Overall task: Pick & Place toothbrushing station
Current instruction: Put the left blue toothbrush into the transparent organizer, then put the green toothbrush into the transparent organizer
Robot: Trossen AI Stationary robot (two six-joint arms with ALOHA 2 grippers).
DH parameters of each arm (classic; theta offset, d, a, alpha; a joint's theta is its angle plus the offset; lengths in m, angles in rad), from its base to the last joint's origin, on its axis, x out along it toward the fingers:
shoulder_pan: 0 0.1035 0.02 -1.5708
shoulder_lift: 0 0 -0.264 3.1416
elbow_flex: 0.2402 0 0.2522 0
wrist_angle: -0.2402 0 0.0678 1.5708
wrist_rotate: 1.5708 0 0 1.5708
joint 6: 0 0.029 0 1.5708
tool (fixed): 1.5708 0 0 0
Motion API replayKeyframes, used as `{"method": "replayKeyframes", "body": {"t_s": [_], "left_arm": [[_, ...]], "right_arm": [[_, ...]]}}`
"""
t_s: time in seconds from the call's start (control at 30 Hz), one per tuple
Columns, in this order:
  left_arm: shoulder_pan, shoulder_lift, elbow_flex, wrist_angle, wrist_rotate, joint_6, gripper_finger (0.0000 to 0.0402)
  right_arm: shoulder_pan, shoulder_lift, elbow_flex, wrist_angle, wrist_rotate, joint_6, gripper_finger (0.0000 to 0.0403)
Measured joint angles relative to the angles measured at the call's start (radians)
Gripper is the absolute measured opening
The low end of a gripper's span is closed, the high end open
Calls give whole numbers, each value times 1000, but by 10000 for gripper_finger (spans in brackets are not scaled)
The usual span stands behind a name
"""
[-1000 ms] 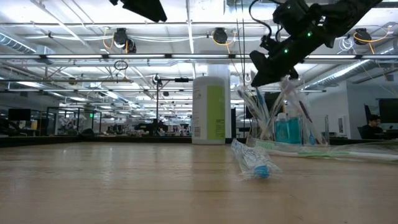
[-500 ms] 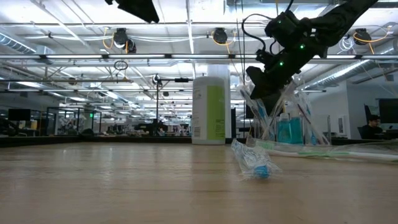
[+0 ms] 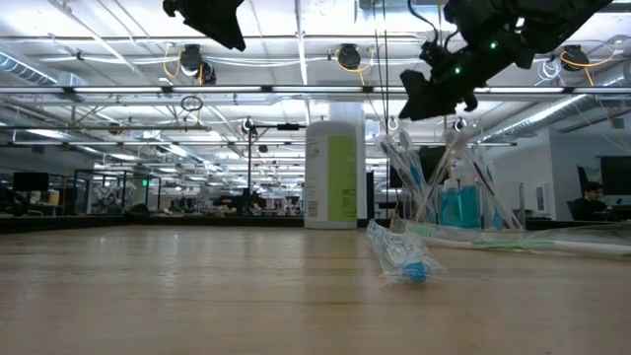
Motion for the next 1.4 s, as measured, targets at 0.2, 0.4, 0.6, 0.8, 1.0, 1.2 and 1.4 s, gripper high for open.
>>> {"method": "replayKeyframes", "body": {"t_s": [0.2,0.4,0.6,0.8,1.0,1.2,1.4], "left_arm": [[2,0,0,5,1,0,161],[1,0,0,5,0,7,161],[1,0,0,5,0,8,161],[1,0,0,3,0,10,161],[1,0,0,0,0,10,161],[1,0,0,-1,0,10,161],[1,0,0,-1,0,2,161]], "right_arm": [[0,-12,0,153,-82,-125,148],[-39,36,0,199,-80,-202,119],[-79,108,0,139,-83,-155,109],[-79,123,1,80,-82,-146,111],[-78,122,1,24,-82,-118,110],[-74,72,1,59,-82,-143,110],[-20,-46,1,50,-166,-293,118]]}}
